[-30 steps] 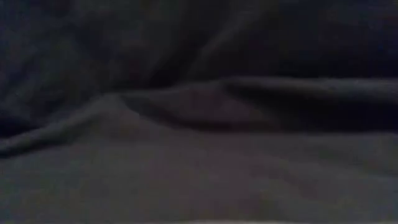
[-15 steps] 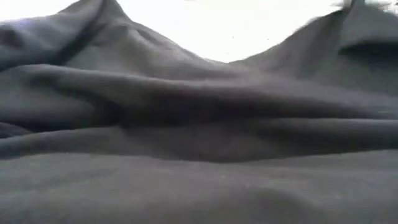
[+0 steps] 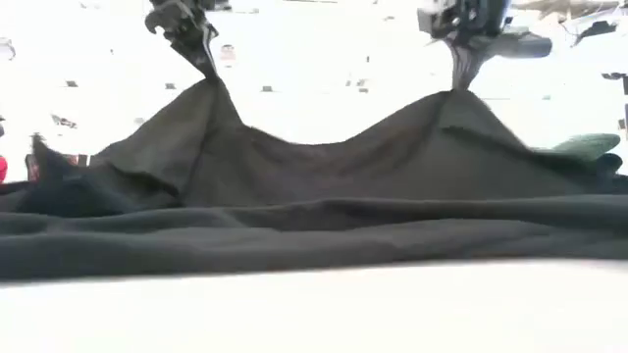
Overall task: Fold laundry
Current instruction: Fold the black shirt
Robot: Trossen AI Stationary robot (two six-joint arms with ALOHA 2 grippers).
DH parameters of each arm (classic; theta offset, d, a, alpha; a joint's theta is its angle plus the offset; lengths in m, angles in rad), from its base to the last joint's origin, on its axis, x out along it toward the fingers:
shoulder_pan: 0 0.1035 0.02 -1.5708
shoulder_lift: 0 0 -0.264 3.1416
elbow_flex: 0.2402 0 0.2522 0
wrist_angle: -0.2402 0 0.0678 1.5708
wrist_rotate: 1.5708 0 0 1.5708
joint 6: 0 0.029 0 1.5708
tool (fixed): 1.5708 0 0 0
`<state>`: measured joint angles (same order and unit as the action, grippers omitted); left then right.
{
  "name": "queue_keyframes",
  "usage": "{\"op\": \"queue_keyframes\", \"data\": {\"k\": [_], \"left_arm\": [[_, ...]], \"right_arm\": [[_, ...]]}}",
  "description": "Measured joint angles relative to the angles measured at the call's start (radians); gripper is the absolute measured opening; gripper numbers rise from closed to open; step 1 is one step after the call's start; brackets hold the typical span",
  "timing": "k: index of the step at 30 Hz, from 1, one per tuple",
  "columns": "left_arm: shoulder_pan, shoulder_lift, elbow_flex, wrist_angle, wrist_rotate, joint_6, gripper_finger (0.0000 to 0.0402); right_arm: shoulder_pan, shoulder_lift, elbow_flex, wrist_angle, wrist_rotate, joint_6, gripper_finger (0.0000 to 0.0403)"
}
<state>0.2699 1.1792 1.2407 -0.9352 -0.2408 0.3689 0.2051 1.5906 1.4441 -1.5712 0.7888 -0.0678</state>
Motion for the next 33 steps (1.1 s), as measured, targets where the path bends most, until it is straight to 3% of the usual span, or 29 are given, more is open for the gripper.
{"op": "queue_keyframes", "data": {"k": [2, 7, 10, 14, 20, 26, 29, 33], "left_arm": [[0.037, 0.023, 0.0, 0.011, 0.064, 0.003, 0.0], [0.009, 0.067, 0.0, -0.07, 0.36, -0.018, 0.0], [-0.065, 0.081, 0.0, -0.127, 0.557, -0.07, 0.0], [-0.222, 0.082, 0.0, -0.17, 0.644, -0.219, 0.0], [-0.585, 0.082, 0.0, -0.062, 0.65, -0.481, 0.0], [-0.897, 0.083, 0.016, 0.154, 0.52, -0.696, 0.0], [-0.988, 0.084, 0.083, 0.234, 0.419, -0.668, 0.0], [-1.047, 0.084, 0.239, 0.244, 0.283, -0.453, 0.0]], "right_arm": [[-0.025, 0.001, 0.0, -0.001, -0.048, 0.01, 0.0011], [0.041, -0.004, 0.0, 0.0, -0.33, 0.064, 0.0011], [0.128, -0.003, 0.0, 0.0, -0.461, 0.065, 0.0011], [0.241, -0.004, 0.0, -0.002, -0.622, 0.211, 0.0011], [0.482, -0.003, 0.004, 0.031, -0.742, 0.536, 0.0011], [0.703, -0.002, 0.091, 0.123, -0.786, 0.877, 0.0011], [0.775, -0.002, 0.195, 0.146, -0.71, 0.969, 0.0011], [0.81, -0.003, 0.347, 0.196, -0.482, 0.791, 0.0011]]}}
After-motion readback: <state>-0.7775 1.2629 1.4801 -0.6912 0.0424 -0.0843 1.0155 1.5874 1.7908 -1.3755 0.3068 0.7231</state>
